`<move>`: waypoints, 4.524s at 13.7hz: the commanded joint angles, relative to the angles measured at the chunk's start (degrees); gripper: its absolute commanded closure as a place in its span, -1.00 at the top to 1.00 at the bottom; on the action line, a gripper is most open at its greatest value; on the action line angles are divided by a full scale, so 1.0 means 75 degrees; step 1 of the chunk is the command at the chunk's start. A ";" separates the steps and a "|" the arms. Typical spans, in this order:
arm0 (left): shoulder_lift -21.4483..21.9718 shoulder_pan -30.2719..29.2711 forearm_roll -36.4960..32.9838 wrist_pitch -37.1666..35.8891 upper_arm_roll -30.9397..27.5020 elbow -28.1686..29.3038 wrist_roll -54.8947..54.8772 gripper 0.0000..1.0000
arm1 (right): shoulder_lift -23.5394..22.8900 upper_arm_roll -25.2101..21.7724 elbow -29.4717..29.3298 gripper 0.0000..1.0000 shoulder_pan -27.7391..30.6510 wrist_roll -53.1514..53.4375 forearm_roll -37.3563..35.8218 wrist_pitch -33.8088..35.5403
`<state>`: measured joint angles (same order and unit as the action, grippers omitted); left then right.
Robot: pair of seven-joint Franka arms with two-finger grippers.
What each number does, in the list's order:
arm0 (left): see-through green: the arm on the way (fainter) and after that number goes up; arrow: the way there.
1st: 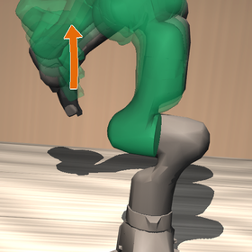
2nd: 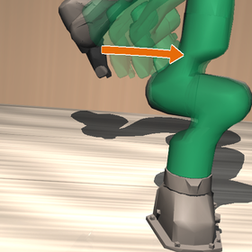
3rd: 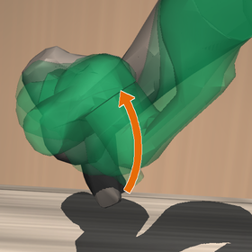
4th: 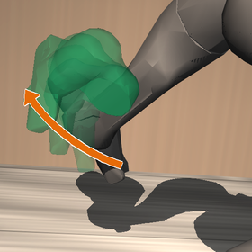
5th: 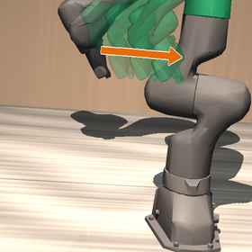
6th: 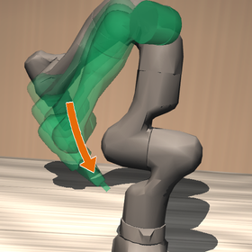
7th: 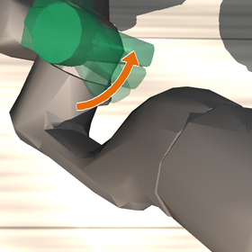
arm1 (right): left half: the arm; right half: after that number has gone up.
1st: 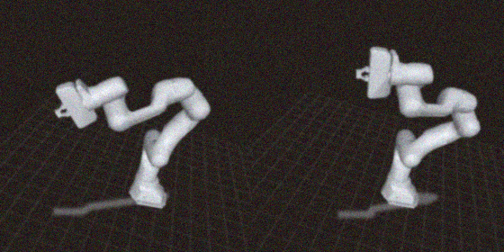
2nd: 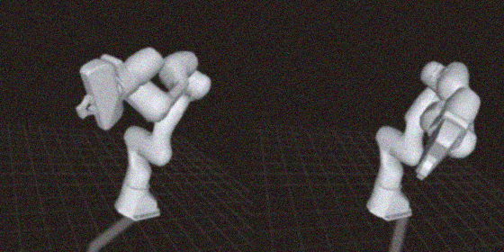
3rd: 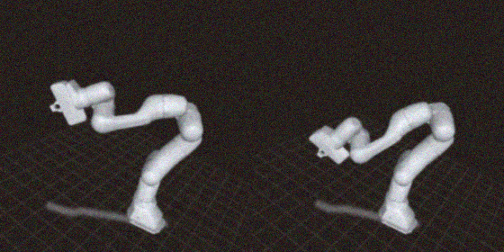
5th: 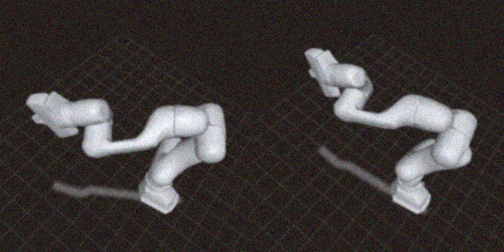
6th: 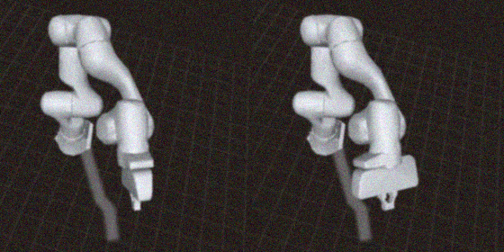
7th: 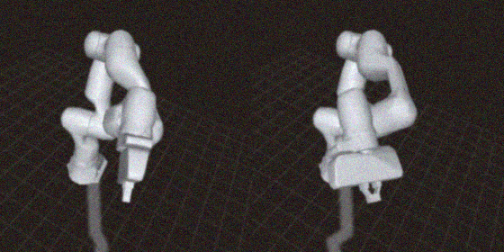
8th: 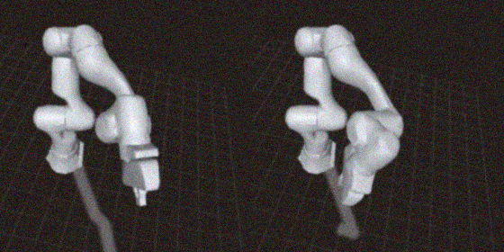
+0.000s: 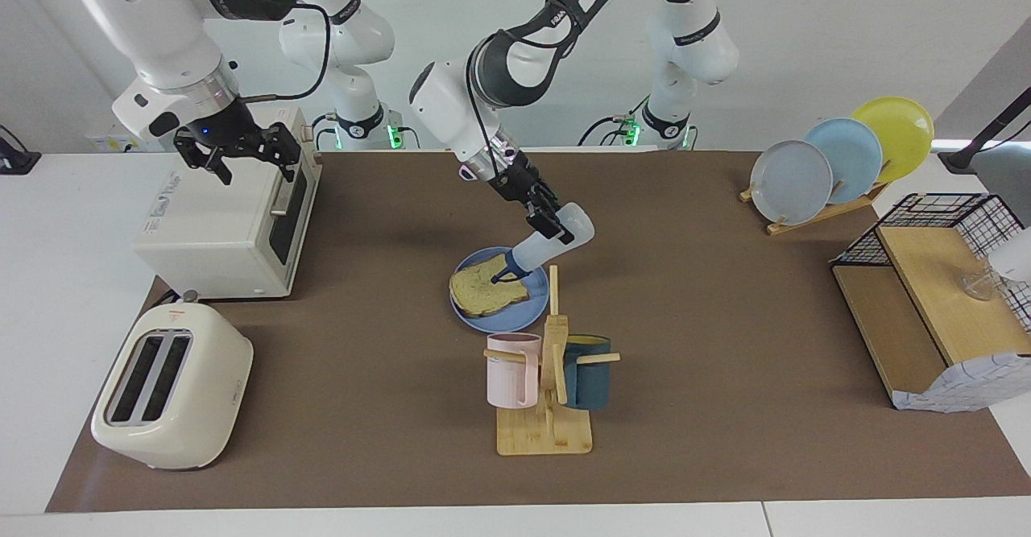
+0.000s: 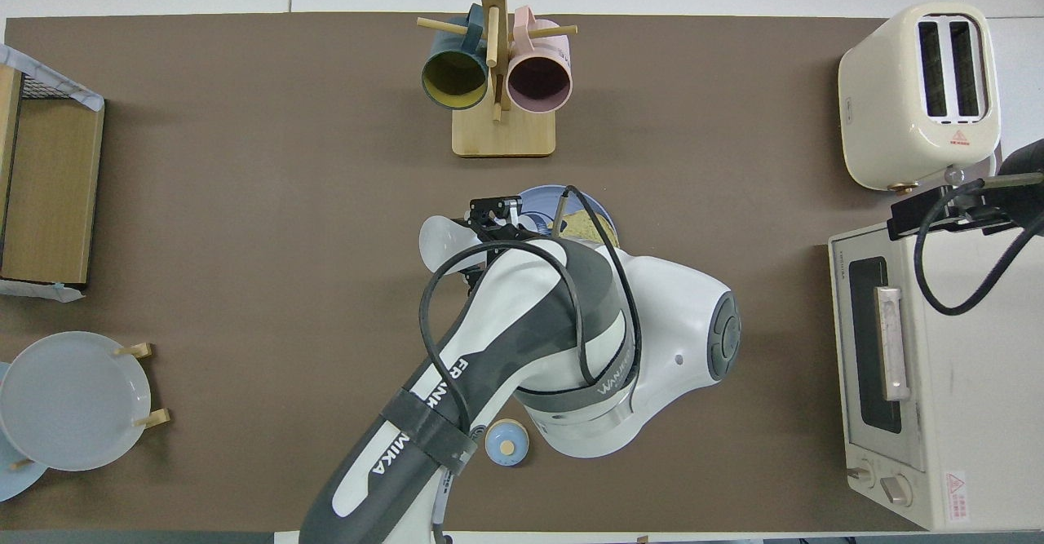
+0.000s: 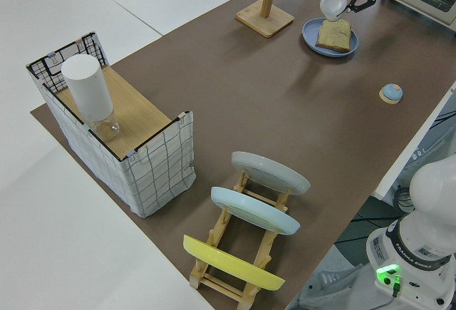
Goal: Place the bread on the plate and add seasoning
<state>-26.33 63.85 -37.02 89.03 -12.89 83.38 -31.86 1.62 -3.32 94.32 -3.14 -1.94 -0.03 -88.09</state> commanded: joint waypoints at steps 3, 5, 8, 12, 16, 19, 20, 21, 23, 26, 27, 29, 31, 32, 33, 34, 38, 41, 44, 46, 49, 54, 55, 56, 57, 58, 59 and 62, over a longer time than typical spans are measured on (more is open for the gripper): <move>-0.0157 -0.0673 -0.0009 0.0398 -0.0086 -0.0172 -0.0029 -1.00 | 0.0053 0.0092 -0.0025 1.00 0.0172 -0.0222 -0.0008 -0.0044; -0.0134 -0.0720 0.0002 0.0398 -0.0097 -0.0102 0.0006 -1.00 | 0.0053 0.0092 -0.0013 1.00 0.0173 -0.0210 -0.0008 -0.0043; 0.0928 -0.1129 0.0014 0.0793 -0.0121 0.0855 -0.0041 -1.00 | 0.0053 0.0103 -0.0002 1.00 0.0137 -0.0210 -0.0008 -0.0008; 0.2675 -0.1983 0.0084 0.2106 -0.0121 0.2661 0.0123 -1.00 | 0.0065 0.0092 -0.0001 1.00 0.0173 -0.0210 -0.0008 -0.0008; 0.4093 -0.3552 0.1463 0.4387 -0.0121 0.4160 0.0474 -1.00 | 0.0065 0.0092 -0.0001 1.00 0.0173 -0.0210 -0.0008 -0.0008; 0.4249 -0.4187 0.2273 0.6063 -0.0121 0.4829 0.1501 -1.00 | 0.0065 0.0092 -0.0001 1.00 0.0173 -0.0210 0.0004 -0.0008; 0.4272 -0.4398 0.2601 0.6917 -0.0121 0.5099 0.1993 -1.00 | 0.0065 0.0092 -0.0001 1.00 0.0173 -0.0210 0.0004 -0.0008; 0.4272 -0.4516 0.2824 0.7738 -0.0121 0.5427 0.2509 -1.00 | 0.0065 0.0092 -0.0001 1.00 0.0173 -0.0210 0.0004 -0.0008; 0.4133 -0.4576 0.2920 0.9204 -0.0121 0.5838 0.3668 -1.00 | 0.0065 0.0092 -0.0001 1.00 0.0173 -0.0210 -0.0008 -0.0008; 0.3419 -0.4576 0.2920 1.0951 -0.0121 0.5922 0.5146 -1.00 | 0.0065 0.0092 -0.0001 1.00 0.0173 -0.0210 -0.0008 -0.0008; 0.3220 -0.4587 0.2920 1.1502 -0.0121 0.5934 0.5417 -1.00 | 0.0065 0.0092 -0.0001 1.00 0.0173 -0.0210 -0.0008 -0.0008; 0.2588 -0.4704 0.2921 1.2720 -0.0121 0.5934 0.5910 -1.00 | 0.0065 0.0092 -0.0001 1.00 0.0173 -0.0210 -0.0008 -0.0008; 0.1955 -0.4856 0.2920 1.4068 -0.0121 0.5934 0.6285 -1.00 | 0.0065 0.0092 -0.0001 1.00 0.0173 -0.0210 -0.0008 -0.0008; 0.1743 -0.4915 0.2920 1.4515 -0.0121 0.5911 0.6450 -1.00 | 0.0065 0.0092 -0.0001 1.00 0.0173 -0.0210 0.0004 -0.0008; 0.1486 -0.4950 0.2932 1.4914 -0.0121 0.5864 0.6649 -1.00 | 0.0065 0.0092 -0.0001 1.00 0.0173 -0.0210 -0.0008 -0.0008; 0.1367 -0.4951 0.2932 1.4918 -0.0121 0.5759 0.6709 -1.00 | 0.0065 0.0092 -0.0001 1.00 0.0173 -0.0210 0.0004 -0.0008; 0.0759 -0.4904 0.3621 1.4918 -0.0121 0.5069 0.6709 -1.00 | 0.0065 0.0092 -0.0001 1.00 0.0173 -0.0210 -0.0008 -0.0008; 0.0161 -0.4845 0.3940 1.4930 -0.0121 0.4600 0.6709 -1.00 | 0.0065 0.0092 -0.0001 1.00 0.0173 -0.0210 -0.0008 -0.0008; -0.0402 -0.4869 0.3847 1.4930 -0.0121 0.3990 0.6709 -1.00 | 0.0065 0.0092 -0.0001 1.00 0.0173 -0.0210 0.0004 -0.0008; -0.0695 -0.4892 0.3706 1.4930 -0.0121 0.3860 0.6709 -1.00 | 0.0065 0.0092 -0.0001 1.00 0.0173 -0.0210 0.0004 -0.0008; -0.1233 -0.4939 0.3483 1.4918 -0.0121 0.3356 0.6709 -1.00 | 0.0065 0.0092 0.0010 1.00 0.0173 -0.0210 0.0004 -0.0008; -0.1317 -0.4939 0.3296 1.4918 -0.0121 0.3402 0.6721 -1.00 | 0.0065 0.0092 -0.0001 1.00 0.0173 -0.0210 -0.0008 -0.0008; -0.1317 -0.4904 0.3179 1.4918 -0.0121 0.3472 0.6709 -1.00 | 0.0065 0.0092 -0.0001 1.00 0.0173 -0.0210 0.0004 -0.0008; -0.1294 -0.4892 0.3132 1.4918 -0.0121 0.3670 0.6709 -1.00 | 0.0065 0.0092 -0.0001 1.00 0.0173 -0.0210 -0.0008 0.0003; -0.1271 -0.4869 0.3131 1.4918 -0.0121 0.3707 0.6709 -1.00 | 0.0065 0.0092 -0.0001 1.00 0.0173 -0.0210 -0.0008 0.0003; -0.1271 -0.4869 0.3131 1.4918 -0.0121 0.3707 0.6709 -1.00 | 0.0065 0.0092 -0.0001 1.00 0.0173 -0.0210 -0.0008 0.0003; -0.1259 -0.4869 0.3131 1.4918 -0.0121 0.3730 0.6709 -1.00 | 0.0065 0.0092 -0.0001 1.00 0.0173 -0.0210 -0.0008 0.0003; -0.1212 -0.4892 0.3120 1.4918 -0.0121 0.3988 0.6709 -1.00 | 0.0065 0.0092 -0.0001 1.00 0.0173 -0.0210 0.0004 0.0003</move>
<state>-36.00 27.31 -12.53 200.01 -13.61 111.57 18.09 1.63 -3.29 94.20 -3.05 -1.94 -0.03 -88.10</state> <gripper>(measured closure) 0.476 0.000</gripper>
